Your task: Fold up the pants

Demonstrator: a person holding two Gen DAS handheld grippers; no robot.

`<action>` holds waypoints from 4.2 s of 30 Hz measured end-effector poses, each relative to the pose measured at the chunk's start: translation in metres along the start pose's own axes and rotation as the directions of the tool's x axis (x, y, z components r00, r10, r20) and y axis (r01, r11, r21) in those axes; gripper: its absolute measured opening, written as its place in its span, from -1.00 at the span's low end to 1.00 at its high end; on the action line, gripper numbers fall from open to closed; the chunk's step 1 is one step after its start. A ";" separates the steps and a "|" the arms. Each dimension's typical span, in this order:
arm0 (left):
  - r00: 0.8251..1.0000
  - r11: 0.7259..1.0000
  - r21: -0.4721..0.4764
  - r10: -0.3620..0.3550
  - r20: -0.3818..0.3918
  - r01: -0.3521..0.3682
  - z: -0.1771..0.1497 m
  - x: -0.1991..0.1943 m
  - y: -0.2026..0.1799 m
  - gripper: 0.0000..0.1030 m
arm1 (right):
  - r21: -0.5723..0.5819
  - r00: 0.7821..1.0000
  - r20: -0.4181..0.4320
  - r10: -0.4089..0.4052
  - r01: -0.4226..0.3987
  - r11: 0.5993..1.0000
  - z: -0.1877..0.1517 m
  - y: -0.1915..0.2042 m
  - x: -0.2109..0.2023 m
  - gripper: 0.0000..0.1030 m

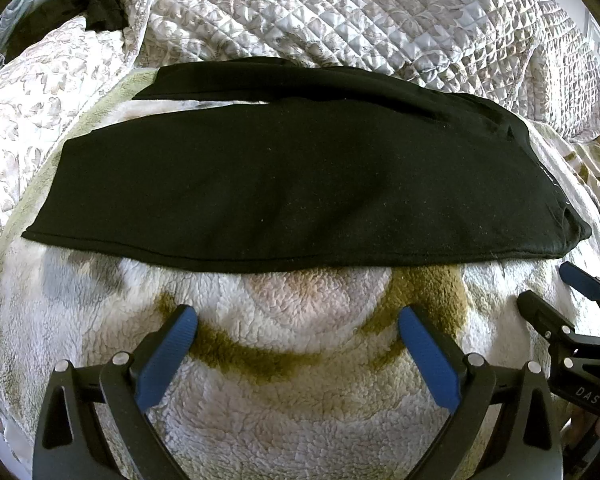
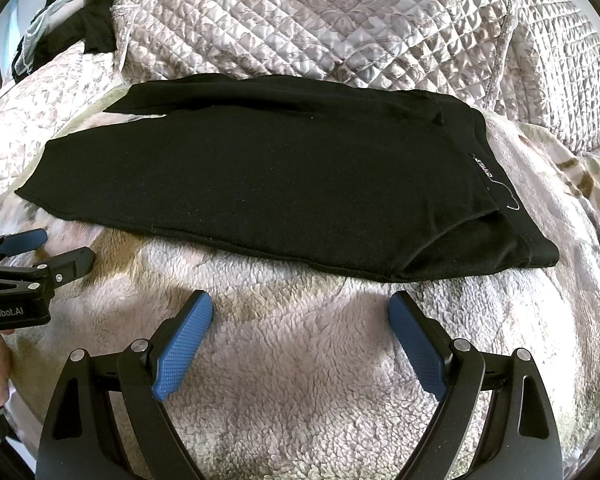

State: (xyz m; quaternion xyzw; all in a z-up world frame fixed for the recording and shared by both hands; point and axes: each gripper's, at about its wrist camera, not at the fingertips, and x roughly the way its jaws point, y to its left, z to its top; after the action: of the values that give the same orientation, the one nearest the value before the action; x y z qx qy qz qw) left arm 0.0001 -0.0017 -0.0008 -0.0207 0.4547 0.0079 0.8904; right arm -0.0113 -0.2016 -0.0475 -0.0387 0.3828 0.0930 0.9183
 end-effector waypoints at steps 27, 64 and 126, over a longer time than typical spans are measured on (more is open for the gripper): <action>1.000 1.000 0.000 0.000 -0.001 0.000 0.000 0.000 0.000 0.99 | 0.001 1.000 0.001 0.000 0.000 1.000 0.000 -0.001 0.000 0.74; 1.000 1.000 0.003 0.000 -0.002 0.000 -0.001 -0.001 0.001 0.99 | 0.001 1.000 0.000 -0.001 0.001 1.000 0.000 -0.001 0.000 0.74; 0.990 0.847 -0.528 0.014 0.142 0.063 0.004 -0.020 0.145 0.57 | 0.637 0.990 0.115 0.085 -0.139 0.758 0.006 -0.136 -0.002 0.28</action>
State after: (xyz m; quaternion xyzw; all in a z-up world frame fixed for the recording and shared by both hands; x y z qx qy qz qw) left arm -0.0131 0.1437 0.0132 -0.2711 0.3707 0.1233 0.8797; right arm 0.0194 -0.3344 -0.0419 0.3048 0.3564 0.0124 0.8831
